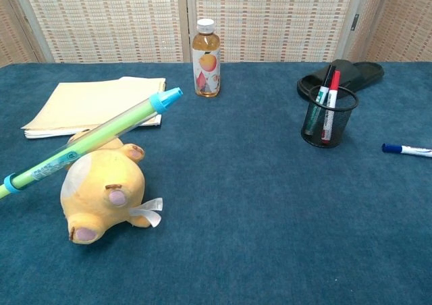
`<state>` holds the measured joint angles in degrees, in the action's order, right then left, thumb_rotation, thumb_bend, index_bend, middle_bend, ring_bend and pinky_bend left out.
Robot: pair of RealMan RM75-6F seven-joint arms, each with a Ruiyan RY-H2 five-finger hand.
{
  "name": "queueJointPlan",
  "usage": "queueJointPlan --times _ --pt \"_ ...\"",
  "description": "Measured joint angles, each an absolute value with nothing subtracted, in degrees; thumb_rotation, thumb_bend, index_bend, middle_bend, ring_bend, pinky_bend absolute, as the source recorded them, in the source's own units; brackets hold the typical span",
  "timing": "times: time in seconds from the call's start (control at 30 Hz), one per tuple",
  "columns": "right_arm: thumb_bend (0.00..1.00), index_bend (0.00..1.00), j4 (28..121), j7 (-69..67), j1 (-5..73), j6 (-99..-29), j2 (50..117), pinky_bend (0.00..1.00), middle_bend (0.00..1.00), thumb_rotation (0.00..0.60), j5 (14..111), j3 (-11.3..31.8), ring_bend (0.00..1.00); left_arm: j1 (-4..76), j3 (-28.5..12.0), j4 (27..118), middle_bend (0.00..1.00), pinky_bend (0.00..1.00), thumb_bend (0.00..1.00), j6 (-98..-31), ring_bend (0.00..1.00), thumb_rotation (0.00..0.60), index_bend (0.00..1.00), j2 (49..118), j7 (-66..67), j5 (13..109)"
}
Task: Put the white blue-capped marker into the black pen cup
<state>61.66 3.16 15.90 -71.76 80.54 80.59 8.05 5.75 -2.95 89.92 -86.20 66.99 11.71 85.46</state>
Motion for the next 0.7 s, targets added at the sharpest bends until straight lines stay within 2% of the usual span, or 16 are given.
queueJointPlan --times 0.23,0.7 --pt "0.18 0.36 52.14 0.53 19.5 -68.42 86.27 0.37 0.25 0.6 80.71 8.51 0.23 5.94 -2.93 90.09 0.24 0.41 0.29 -85.48 0.32 0.6 0.1 66.94 12.17 84.92" --pt "0.18 0.37 41.02 -2.4 21.92 -60.07 91.36 0.37 0.25 0.6 79.14 6.93 0.23 6.2 -3.08 90.28 0.24 0.4 0.29 -84.64 0.32 0.6 0.11 67.13 13.06 83.91"
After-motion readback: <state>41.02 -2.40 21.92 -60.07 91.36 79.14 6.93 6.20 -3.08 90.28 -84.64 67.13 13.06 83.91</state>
